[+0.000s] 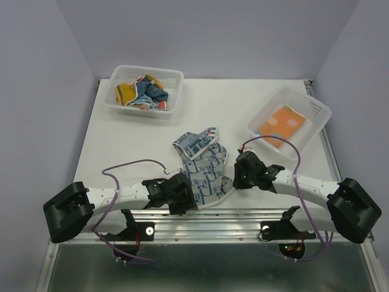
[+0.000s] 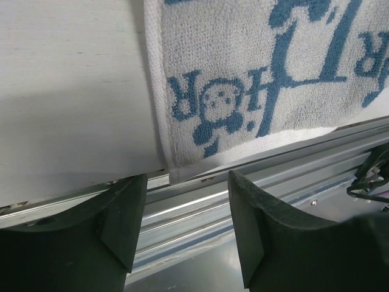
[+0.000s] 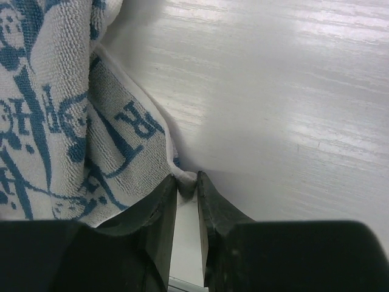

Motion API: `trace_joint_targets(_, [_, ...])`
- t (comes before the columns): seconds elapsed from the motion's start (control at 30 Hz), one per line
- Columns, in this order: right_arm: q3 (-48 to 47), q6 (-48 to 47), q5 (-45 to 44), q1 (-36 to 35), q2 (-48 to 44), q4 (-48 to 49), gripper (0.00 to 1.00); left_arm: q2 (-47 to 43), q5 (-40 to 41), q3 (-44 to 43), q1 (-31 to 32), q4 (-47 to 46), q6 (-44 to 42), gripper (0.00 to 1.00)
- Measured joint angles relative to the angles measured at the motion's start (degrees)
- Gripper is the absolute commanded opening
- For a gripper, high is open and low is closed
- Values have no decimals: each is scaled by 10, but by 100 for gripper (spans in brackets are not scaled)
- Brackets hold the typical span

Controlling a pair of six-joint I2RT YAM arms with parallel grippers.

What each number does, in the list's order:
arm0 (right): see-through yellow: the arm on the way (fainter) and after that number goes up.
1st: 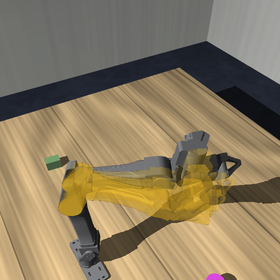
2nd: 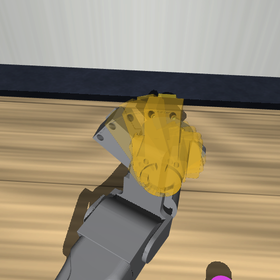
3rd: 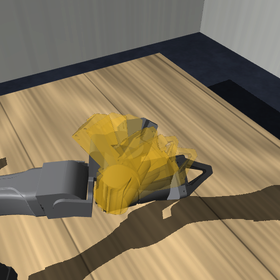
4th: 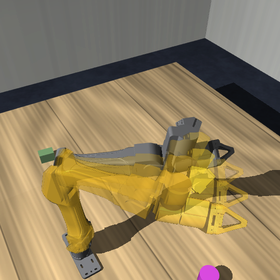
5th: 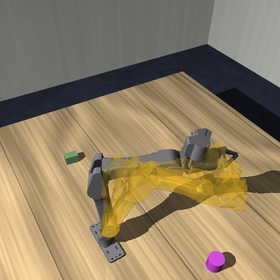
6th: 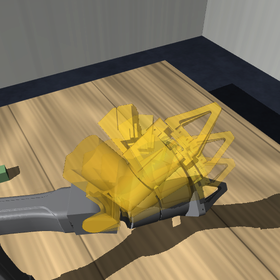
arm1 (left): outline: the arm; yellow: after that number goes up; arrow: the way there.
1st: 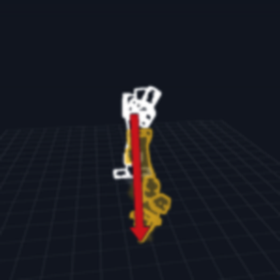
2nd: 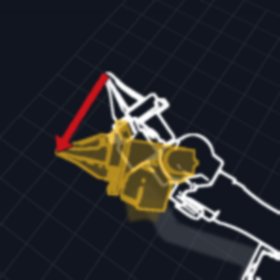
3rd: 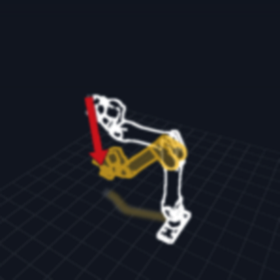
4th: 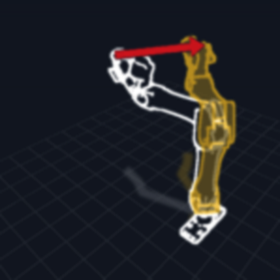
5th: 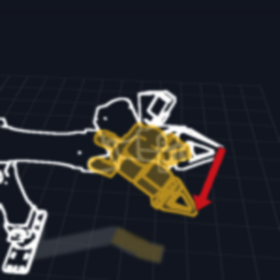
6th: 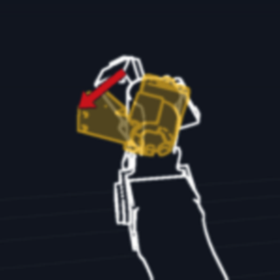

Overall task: Fold and stack the towels
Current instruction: Flatten out the crumpled towel

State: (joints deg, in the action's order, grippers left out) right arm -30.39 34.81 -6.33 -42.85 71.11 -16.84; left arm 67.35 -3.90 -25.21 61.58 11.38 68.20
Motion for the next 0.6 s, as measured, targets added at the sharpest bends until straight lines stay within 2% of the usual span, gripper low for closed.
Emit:
trace_joint_targets(0.07, [3, 0, 5, 0, -2, 7, 24, 4, 1, 0, 1, 0, 7, 62])
trace_joint_targets(0.17, [5, 0, 11, 0, -2, 11, 22, 7, 4, 0, 3, -1, 17, 53])
trace_joint_targets(0.2, [6, 0, 14, 0, -2, 12, 23, 8, 6, 0, 3, -1, 19, 44])
trace_joint_targets(0.3, [10, 0, 22, 0, -4, 20, 22, 8, 10, 0, 3, -1, 28, 26])
trace_joint_targets(0.33, [13, 0, 25, 0, -6, 24, 21, 8, 11, 0, 3, -2, 31, 14])
trace_joint_targets(0.4, [15, 0, 33, 0, -8, 26, 20, 8, 12, 0, 3, -3, 33, 0])
trace_joint_targets(0.6, [22, 0, 46, 0, -11, 35, 7, -2, 12, 0, 4, -4, 37, 0])
